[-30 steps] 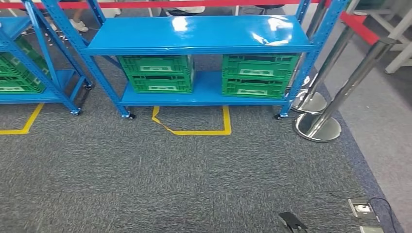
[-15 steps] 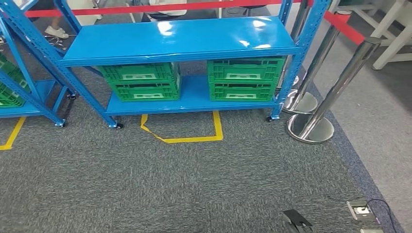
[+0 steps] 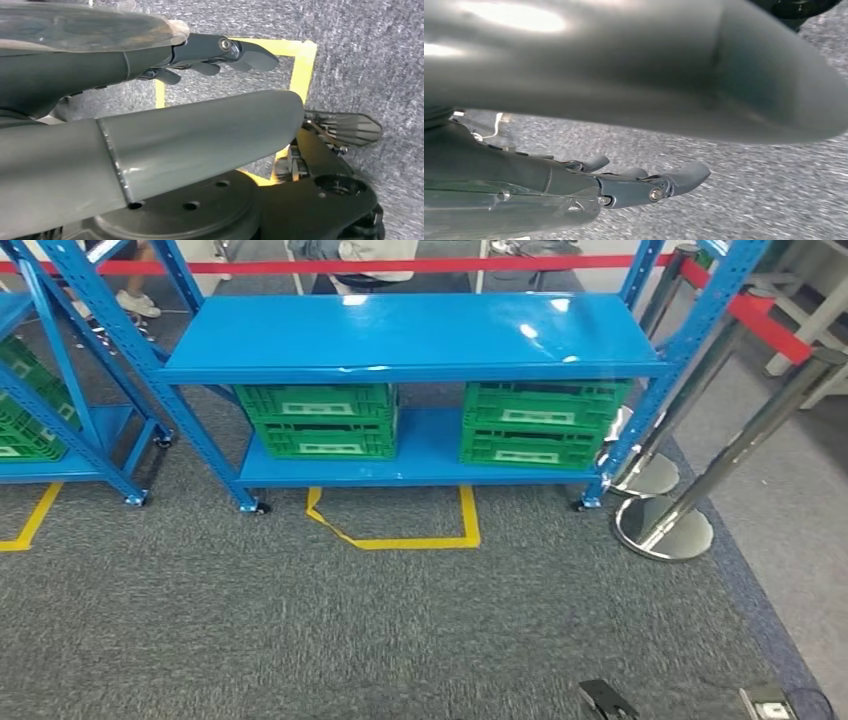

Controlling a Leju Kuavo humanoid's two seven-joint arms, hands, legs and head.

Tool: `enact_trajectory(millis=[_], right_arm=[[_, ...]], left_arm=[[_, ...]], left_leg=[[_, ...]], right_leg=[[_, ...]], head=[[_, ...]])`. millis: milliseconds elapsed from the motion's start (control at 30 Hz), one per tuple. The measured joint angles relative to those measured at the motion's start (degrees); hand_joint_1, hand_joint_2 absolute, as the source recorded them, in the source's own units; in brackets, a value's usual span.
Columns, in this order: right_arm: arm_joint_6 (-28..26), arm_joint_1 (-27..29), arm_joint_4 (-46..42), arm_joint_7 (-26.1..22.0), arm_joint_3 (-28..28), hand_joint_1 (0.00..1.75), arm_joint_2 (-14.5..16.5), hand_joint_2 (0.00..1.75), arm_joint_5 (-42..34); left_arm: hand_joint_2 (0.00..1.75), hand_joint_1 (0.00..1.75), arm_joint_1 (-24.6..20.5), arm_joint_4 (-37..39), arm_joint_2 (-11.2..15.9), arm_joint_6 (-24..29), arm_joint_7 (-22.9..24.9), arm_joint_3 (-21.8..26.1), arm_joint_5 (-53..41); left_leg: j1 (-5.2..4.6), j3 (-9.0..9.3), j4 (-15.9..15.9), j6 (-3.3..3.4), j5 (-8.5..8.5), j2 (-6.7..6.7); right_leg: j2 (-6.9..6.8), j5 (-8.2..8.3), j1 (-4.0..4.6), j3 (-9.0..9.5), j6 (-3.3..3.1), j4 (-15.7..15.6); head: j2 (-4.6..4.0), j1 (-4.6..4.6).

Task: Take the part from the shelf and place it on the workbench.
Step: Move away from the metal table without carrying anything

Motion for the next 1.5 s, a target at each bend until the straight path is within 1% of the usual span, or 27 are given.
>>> enact_trajectory(millis=[67,100,133,200,233,300,367,400,433,467,533,567,600,700,733,800,867,900,933,967,1000,1033,1067,1100,1133,1267,1500], right_arm=[[0.02,0.16,0.11,-0.01,0.0,0.0,-0.19,0.0,-0.07],[0.04,0.13,0.16,-0.03,0.0,0.0,-0.27,0.0,-0.1],[0.07,0.04,0.21,-0.05,0.0,0.0,-0.33,0.0,-0.12],[0.1,-0.26,0.21,-0.1,0.0,0.0,-0.4,0.0,-0.13],[0.09,-0.34,0.21,-0.1,0.0,0.0,-0.43,0.0,-0.13],[0.1,-0.47,0.21,-0.07,0.0,0.0,-0.46,0.0,-0.13],[0.13,-0.65,0.21,0.0,0.0,0.0,-0.48,0.0,-0.13],[0.15,-0.69,0.21,0.06,0.0,0.0,-0.48,0.0,-0.13],[0.17,-0.7,0.21,0.1,0.0,0.0,-0.48,0.0,-0.13],[0.17,-0.71,0.21,0.14,0.0,0.0,-0.48,0.0,-0.13],[0.18,-0.76,0.21,0.16,0.0,0.0,-0.48,0.0,-0.13],[0.18,-0.83,0.21,0.16,0.0,0.0,-0.47,0.0,-0.14],[0.19,-0.92,0.21,0.19,0.01,0.0,-0.46,0.0,-0.15],[0.21,-1.16,0.19,0.26,0.02,0.0,-0.45,0.0,-0.26],[0.2,-1.21,0.2,0.25,0.02,0.0,-0.45,0.0,-0.3],[0.22,-1.29,0.21,0.26,0.02,0.0,-0.45,0.0,-0.34],[0.39,-1.22,0.21,0.27,0.03,0.0,-0.45,0.0,-0.39],[0.5,-1.16,0.21,0.27,0.03,0.0,-0.45,0.0,-0.39],[0.56,-1.09,0.21,0.27,0.04,0.0,-0.45,0.0,-0.36],[0.59,-1.05,0.21,0.27,0.04,0.0,-0.45,0.0,-0.3],[0.61,-1.03,0.21,0.26,0.04,0.0,-0.45,0.0,-0.24],[0.62,-0.98,0.24,0.26,0.04,0.0,-0.46,0.0,-0.19],[0.62,-0.94,0.28,0.26,0.04,0.0,-0.46,0.0,-0.15],[0.67,-0.94,0.32,0.26,0.05,0.0,-0.46,0.0,-0.13],[0.74,-0.95,0.35,0.28,0.06,0.0,-0.46,0.0,-0.13],[1.03,-1.2,0.34,0.33,0.09,0.0,-0.43,0.0,-0.13],[1.08,-1.39,0.32,0.26,0.09,0.0,-0.43,0.0,-0.13]], left_arm=[[0.0,0.0,-0.08,0.0,-0.12,0.04,-0.06,-0.01,0.01],[0.0,0.0,-0.2,0.0,-0.16,0.06,-0.09,-0.01,0.02],[0.0,0.0,-0.35,0.0,-0.2,0.07,-0.11,-0.01,0.02],[0.0,0.0,-0.54,0.0,-0.25,0.11,-0.15,-0.02,0.04],[0.0,0.0,-0.59,0.0,-0.3,0.14,-0.18,-0.02,0.05],[0.0,0.0,-0.67,-0.01,-0.41,0.19,-0.25,-0.02,0.07],[0.0,0.0,-0.64,-0.01,-0.47,0.2,-0.28,-0.02,0.07],[0.0,0.0,-0.57,0.0,-0.46,0.2,-0.28,-0.03,0.07],[0.0,0.0,-0.48,0.0,-0.43,0.21,-0.28,-0.03,0.07],[0.0,0.0,-0.41,0.0,-0.38,0.21,-0.28,-0.03,0.07],[0.0,0.0,-0.29,0.0,-0.27,0.22,-0.28,-0.03,0.07],[0.0,0.0,-0.28,0.0,-0.2,0.22,-0.28,-0.03,0.08],[0.0,0.0,-0.29,0.0,-0.16,0.22,-0.28,-0.03,0.08],[0.0,0.0,-0.35,0.0,-0.12,0.28,-0.29,-0.04,0.12],[0.0,0.0,-0.32,0.0,-0.12,0.37,-0.31,-0.04,0.11],[0.0,0.0,-0.31,0.0,-0.09,0.56,-0.44,-0.03,0.07],[0.0,0.0,-0.35,0.0,-0.03,0.57,-0.65,-0.03,0.03],[0.0,0.0,-0.36,0.0,-0.02,0.56,-0.77,-0.04,0.03],[0.0,0.0,-0.34,0.0,-0.01,0.54,-0.85,-0.04,0.04],[0.0,0.0,-0.3,0.0,-0.02,0.5,-0.92,-0.05,0.07],[0.0,0.0,-0.27,0.0,-0.04,0.48,-0.98,-0.05,0.09],[0.0,0.0,-0.21,0.0,-0.05,0.45,-1.03,-0.05,0.11],[0.0,0.0,-0.25,0.0,-0.07,0.43,-1.07,-0.05,0.13],[0.0,0.0,-0.31,0.0,-0.08,0.42,-1.11,-0.06,0.15],[0.0,0.0,-0.39,0.0,-0.09,0.4,-1.13,-0.07,0.21],[0.0,0.0,-0.51,0.0,-0.08,0.39,-1.14,-0.09,0.34],[0.0,0.0,-0.76,0.0,-0.03,0.39,-1.14,-0.11,0.36]], left_leg=[[-0.04,1.34,0.02,-0.33,-1.19,-0.01],[0.02,1.64,-0.04,-0.63,-1.61,-0.04],[0.06,1.89,0.07,-0.97,-1.78,-0.09],[0.18,1.43,1.59,-1.72,-1.11,-0.13],[0.17,0.34,3.85,-2.04,-0.43,-0.15],[0.32,-3.99,10.38,-2.65,-0.4,-0.2],[0.62,-9.07,15.73,-3.15,-3.14,-0.22],[0.8,-10.93,16.61,-3.32,-4.54,-0.21],[0.93,-12.0,15.88,-3.45,-4.96,-0.2],[1.0,-12.28,13.59,-3.48,-3.95,-0.2],[1.0,-11.31,6.61,-3.32,2.06,-0.14],[0.89,-10.73,3.92,-3.1,4.55,-0.1],[0.74,-10.26,2.33,-2.85,6.18,-0.07],[0.63,-8.91,1.06,-1.78,6.54,-0.05],[0.73,-8.2,0.61,-1.4,6.56,-0.04],[0.78,-6.69,0.0,-0.81,6.03,0.01],[0.67,-5.44,-0.22,-0.47,5.02,0.0],[0.61,-4.77,-0.24,-0.43,4.46,-0.05],[0.56,-3.97,-0.25,-0.44,3.85,-0.13],[0.53,-3.07,-0.25,-0.5,3.22,-0.2],[0.52,-2.17,-0.26,-0.61,2.59,-0.25],[0.49,-1.36,-0.23,-0.77,1.98,-0.28],[0.44,-0.87,-0.17,-1.03,1.46,-0.37],[0.4,-0.61,-0.14,-1.36,1.03,-0.45],[0.34,-0.5,0.04,-1.62,0.71,-0.53],[0.21,-0.61,0.06,-1.46,1.08,-0.61],[0.21,0.28,-1.82,-1.51,0.6,-0.61]], right_leg=[[-0.11,5.73,0.44,0.3,-0.65,-5.08],[-0.17,7.6,0.72,0.56,-1.09,-6.28],[-0.2,8.14,0.98,0.79,-1.52,-6.62],[-0.08,8.09,1.04,2.14,-2.28,-7.62],[-0.02,7.96,0.87,2.95,-2.57,-8.34],[0.02,7.67,0.47,4.77,-2.94,-9.7],[0.1,6.95,0.28,6.12,-3.09,-10.43],[0.2,6.42,0.19,6.82,-3.05,-10.57],[0.31,5.83,0.07,7.58,-2.94,-10.62],[0.42,5.16,-0.08,8.42,-2.78,-10.64],[0.51,3.76,-0.29,9.76,-2.32,-10.67],[0.56,3.03,-0.3,10.21,-1.99,-10.77],[0.57,2.42,-0.29,10.58,-1.62,-11.08],[0.43,2.44,-0.22,12.18,-0.47,-11.02],[0.32,2.66,-0.22,11.97,-0.25,-9.62],[0.12,1.59,-0.28,8.65,0.01,-3.67],[0.05,-1.95,-0.25,3.86,0.37,3.29],[0.04,-3.81,-0.24,2.06,0.5,5.01],[0.04,-4.59,-0.24,1.08,0.5,4.82],[0.04,-3.69,-0.24,0.83,0.37,2.89],[0.03,-1.1,-0.22,1.02,0.15,-0.25],[0.02,2.62,-0.14,1.27,-0.14,-3.52],[-0.03,5.37,0.03,1.5,-0.42,-6.03],[-0.04,7.55,0.2,1.76,-0.75,-7.46],[-0.01,8.71,0.29,1.9,-0.87,-7.98],[0.2,9.32,0.33,2.23,-0.57,-8.3],[0.19,8.69,0.35,2.24,-1.32,-8.42]], head=[[0.0,0.11],[0.0,0.1],[0.0,-0.04],[0.0,0.1],[0.0,0.06],[0.0,-0.28],[0.0,-0.79],[0.0,-0.95],[0.0,-1.08],[0.0,-1.26],[0.0,-1.77],[0.0,-2.08],[0.0,-2.29],[0.0,-2.1],[-0.01,-1.84],[-0.01,-1.17],[0.0,-0.52],[0.0,-0.25],[0.0,-0.02],[0.0,0.23],[0.0,0.56],[0.0,0.87],[0.0,1.07],[0.0,1.16],[0.0,1.07],[0.0,0.53],[0.0,-0.71]])
